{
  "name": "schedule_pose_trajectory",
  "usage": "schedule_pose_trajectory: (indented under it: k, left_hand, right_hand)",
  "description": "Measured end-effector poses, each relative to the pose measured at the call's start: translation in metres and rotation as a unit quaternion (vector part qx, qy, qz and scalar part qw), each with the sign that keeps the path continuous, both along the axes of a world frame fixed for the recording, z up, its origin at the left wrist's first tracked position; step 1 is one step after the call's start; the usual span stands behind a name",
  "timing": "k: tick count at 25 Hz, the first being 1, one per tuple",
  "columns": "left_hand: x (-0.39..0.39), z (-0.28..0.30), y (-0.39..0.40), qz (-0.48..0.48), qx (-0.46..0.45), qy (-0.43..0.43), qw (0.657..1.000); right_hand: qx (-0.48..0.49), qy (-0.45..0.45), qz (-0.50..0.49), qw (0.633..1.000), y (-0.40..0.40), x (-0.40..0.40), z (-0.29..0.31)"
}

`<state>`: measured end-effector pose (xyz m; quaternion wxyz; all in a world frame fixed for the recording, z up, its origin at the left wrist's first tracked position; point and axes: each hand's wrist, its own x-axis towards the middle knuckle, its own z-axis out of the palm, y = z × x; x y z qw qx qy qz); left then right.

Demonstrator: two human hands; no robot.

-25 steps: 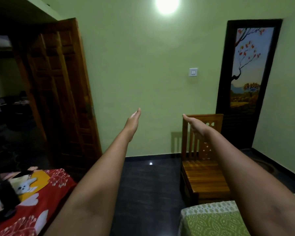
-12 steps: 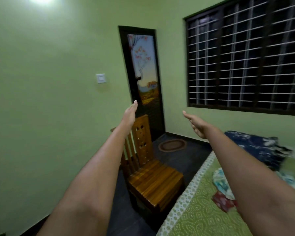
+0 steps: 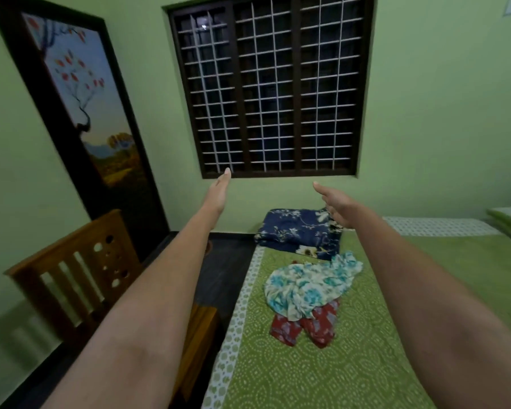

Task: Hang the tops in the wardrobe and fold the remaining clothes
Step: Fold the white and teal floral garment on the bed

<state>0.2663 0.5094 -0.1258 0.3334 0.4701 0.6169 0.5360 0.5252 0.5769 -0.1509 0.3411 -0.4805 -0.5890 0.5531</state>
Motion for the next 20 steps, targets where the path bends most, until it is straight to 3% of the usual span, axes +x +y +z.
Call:
schedule_pose_trajectory:
  k: [4, 9, 15, 20]
  left_hand:
    - [0.013, -0.036, 0.087, -0.032, -0.040, 0.016, 0.999]
    - [0.014, -0.099, 0.179, -0.006, -0.098, 0.029, 0.995]
    - [0.029, -0.288, 0.238, -0.071, -0.287, 0.080, 0.952]
    - [0.038, -0.442, 0.284, -0.111, -0.373, 0.045, 0.920]
  right_hand:
    - [-0.043, -0.015, -0.021, 0.999, 0.066, 0.016, -0.031]
    - [-0.113, -0.079, -0.038, 0.990, 0.152, 0.024, -0.098]
    - [-0.237, -0.161, -0.077, 0.955, 0.198, 0.014, -0.274]
    - [-0.335, -0.167, -0.099, 0.922, 0.228, -0.001, -0.416]
